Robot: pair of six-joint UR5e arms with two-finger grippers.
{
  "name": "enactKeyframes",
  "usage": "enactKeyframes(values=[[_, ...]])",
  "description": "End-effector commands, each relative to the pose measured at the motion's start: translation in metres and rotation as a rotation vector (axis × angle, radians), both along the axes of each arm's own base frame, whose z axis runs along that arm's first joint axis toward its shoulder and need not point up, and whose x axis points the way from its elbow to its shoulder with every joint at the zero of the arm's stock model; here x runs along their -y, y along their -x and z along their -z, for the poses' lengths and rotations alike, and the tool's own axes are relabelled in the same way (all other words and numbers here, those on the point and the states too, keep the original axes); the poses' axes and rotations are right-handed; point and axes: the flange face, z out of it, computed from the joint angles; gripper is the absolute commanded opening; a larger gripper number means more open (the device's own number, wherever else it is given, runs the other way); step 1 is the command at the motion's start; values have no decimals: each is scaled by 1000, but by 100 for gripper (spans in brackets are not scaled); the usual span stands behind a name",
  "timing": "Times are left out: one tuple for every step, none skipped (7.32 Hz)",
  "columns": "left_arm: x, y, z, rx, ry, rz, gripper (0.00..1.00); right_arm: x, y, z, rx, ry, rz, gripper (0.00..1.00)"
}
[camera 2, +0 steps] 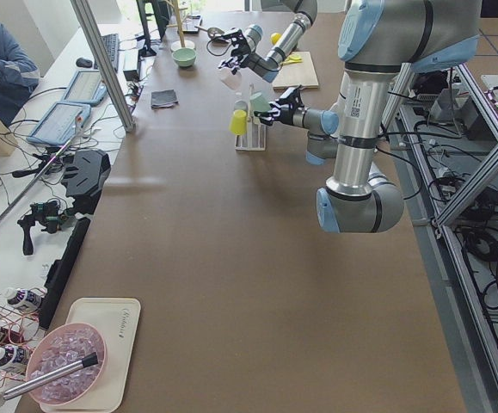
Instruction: Place cup on cup holder
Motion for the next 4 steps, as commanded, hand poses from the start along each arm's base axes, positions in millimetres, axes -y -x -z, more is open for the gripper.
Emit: enactKeyframes(values=[[3, -6, -1, -15, 15, -2, 13, -3, 5, -8, 27, -19, 7, 0], [5, -5, 0, -17, 15, 1, 18, -3, 6, -9, 25, -17, 3, 0], [5, -5, -1, -15, 14, 1, 33, -1, 9, -9, 23, -15, 4, 0], [5, -4, 0, -16, 12, 4, 41, 2, 12, -10, 31, -16, 0, 0]])
